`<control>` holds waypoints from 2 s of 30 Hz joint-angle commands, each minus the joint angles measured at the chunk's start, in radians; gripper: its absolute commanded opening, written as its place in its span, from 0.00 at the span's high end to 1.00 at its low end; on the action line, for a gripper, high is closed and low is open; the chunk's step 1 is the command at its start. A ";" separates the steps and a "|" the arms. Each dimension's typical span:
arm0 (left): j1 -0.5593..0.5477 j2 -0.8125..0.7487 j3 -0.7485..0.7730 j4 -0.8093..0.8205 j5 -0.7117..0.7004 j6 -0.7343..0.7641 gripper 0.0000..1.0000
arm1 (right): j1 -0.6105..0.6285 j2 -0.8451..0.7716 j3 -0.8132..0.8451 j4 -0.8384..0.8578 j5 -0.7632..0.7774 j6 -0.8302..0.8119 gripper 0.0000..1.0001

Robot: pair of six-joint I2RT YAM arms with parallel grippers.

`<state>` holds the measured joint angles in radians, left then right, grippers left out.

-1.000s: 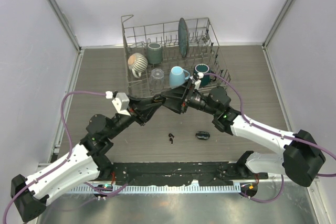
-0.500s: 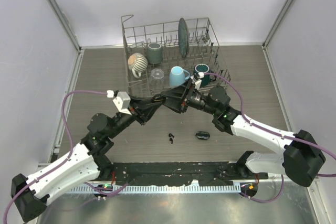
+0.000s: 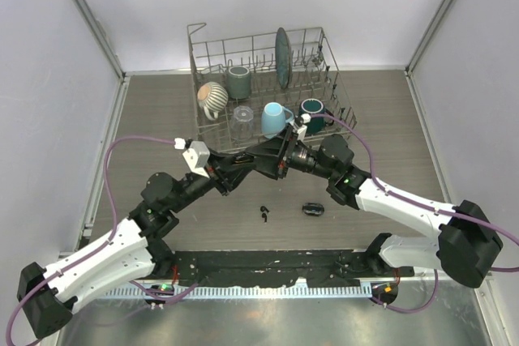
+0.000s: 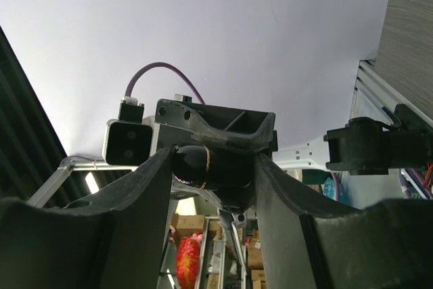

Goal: Insert the wireless bluetooth earbuds into the charging case
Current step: Open the charging case.

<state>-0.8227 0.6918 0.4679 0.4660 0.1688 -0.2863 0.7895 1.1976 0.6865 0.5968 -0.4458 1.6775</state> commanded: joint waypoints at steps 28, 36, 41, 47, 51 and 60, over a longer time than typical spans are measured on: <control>-0.003 -0.107 -0.069 0.128 -0.017 -0.010 1.00 | 0.023 -0.165 0.298 -0.686 0.140 -0.759 0.13; -0.003 -0.064 -0.038 0.134 0.029 -0.011 1.00 | 0.073 -0.107 0.337 -0.701 0.136 -0.791 0.16; -0.004 -0.052 -0.026 0.146 0.070 -0.008 1.00 | 0.077 -0.090 0.337 -0.713 0.154 -0.788 0.17; -0.003 -0.054 -0.018 0.146 0.147 0.025 1.00 | 0.077 -0.098 0.323 -0.700 0.185 -0.765 0.17; -0.003 -0.067 -0.017 0.128 0.215 0.047 1.00 | 0.065 -0.096 0.308 -0.651 0.165 -0.717 0.17; -0.003 -0.107 -0.009 0.056 0.261 0.059 1.00 | -0.065 -0.078 0.151 -0.234 -0.054 -0.382 0.16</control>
<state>-0.8192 0.6090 0.4084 0.5148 0.3576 -0.2516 0.7773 1.1069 0.9325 0.0540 -0.4015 1.0737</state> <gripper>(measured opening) 0.315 0.839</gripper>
